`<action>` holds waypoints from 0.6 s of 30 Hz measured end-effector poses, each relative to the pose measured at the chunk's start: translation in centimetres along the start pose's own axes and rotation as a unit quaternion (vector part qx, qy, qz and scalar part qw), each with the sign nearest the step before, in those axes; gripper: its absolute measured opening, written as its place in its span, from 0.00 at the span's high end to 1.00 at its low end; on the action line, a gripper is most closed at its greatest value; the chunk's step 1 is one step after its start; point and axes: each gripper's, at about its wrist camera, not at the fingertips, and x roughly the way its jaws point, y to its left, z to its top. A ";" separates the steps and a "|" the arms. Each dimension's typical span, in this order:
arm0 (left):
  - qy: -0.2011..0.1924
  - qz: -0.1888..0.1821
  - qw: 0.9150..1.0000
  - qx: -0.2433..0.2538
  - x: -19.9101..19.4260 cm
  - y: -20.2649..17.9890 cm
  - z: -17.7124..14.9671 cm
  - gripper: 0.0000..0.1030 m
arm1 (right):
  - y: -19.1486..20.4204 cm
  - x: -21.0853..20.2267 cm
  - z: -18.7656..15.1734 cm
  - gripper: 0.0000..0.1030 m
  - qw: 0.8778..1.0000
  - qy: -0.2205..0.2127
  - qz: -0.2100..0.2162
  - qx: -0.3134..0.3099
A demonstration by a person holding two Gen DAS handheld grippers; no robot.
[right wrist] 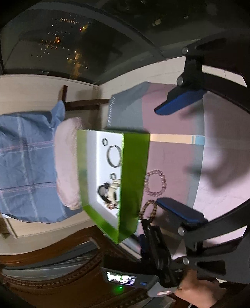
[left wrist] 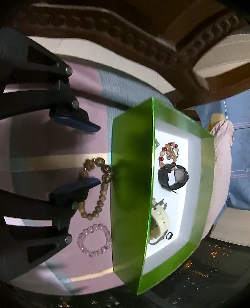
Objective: Organize jewelry
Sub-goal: 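Move the left tool to the brown bead bracelet while the right approaches the pink bracelet, then grasp the brown bead bracelet with the left tool while the right grasps the pink bead bracelet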
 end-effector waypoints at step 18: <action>-0.022 -0.069 0.997 0.026 -5.7 -0.9 -0.6 0.89 | 1.8 8.7 0.7 0.39 0.998 0.064 -0.011 -0.014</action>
